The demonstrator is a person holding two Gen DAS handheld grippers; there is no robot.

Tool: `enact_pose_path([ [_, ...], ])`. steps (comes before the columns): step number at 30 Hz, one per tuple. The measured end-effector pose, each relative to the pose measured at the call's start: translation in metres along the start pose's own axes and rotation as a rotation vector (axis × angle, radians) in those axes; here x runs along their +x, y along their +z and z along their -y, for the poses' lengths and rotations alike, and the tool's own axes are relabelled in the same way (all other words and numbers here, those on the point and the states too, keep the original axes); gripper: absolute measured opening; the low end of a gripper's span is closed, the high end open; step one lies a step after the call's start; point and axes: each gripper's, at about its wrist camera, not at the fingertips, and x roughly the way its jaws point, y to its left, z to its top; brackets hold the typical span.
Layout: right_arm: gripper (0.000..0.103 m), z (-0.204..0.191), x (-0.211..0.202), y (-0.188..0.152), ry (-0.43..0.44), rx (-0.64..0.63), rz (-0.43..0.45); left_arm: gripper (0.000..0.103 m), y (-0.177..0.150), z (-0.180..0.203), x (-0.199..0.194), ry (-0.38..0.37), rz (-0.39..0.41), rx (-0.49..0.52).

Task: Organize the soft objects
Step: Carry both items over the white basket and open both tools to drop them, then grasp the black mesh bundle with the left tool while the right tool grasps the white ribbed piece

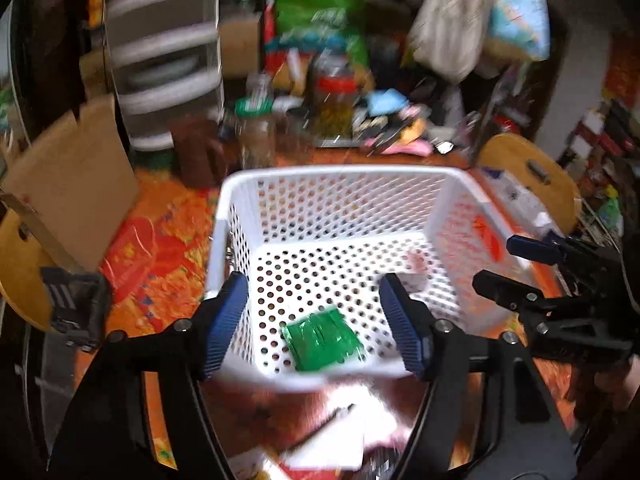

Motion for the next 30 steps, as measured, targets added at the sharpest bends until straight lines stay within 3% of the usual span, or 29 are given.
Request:
enact_pose_path([
  [2,0.084,0.002,-0.03,-0.024,0.017,0.034,0.05,0.092,-0.025,-0.003,-0.038,0.006,0.048,0.016],
  [4,0.089,0.002,-0.056,-0.064,0.034,0.058,0.091,0.101,-0.063,-0.009,-0.069,-0.019,0.087,0.018],
  [6,0.092,0.0,-0.069,-0.113,0.033,0.098,0.114,0.102,-0.103,-0.016,-0.083,-0.032,0.094,0.003],
  [9,0.092,-0.012,-0.067,-0.177,0.027,0.167,0.112,0.102,-0.167,-0.023,-0.079,-0.035,0.042,-0.064],
  [13,0.092,-0.047,-0.053,-0.225,0.085,0.153,0.065,0.102,-0.213,-0.019,-0.056,-0.043,-0.028,-0.098],
  [20,0.092,-0.083,-0.029,-0.24,0.122,0.079,0.009,0.102,-0.227,-0.002,-0.037,-0.085,-0.051,-0.064],
  [25,0.089,-0.094,-0.028,-0.235,0.119,0.032,0.032,0.102,-0.223,-0.005,-0.024,-0.119,-0.071,-0.097],
  [30,0.057,-0.09,-0.023,-0.236,0.144,0.034,0.015,0.102,-0.224,-0.01,-0.023,-0.12,-0.069,-0.122],
])
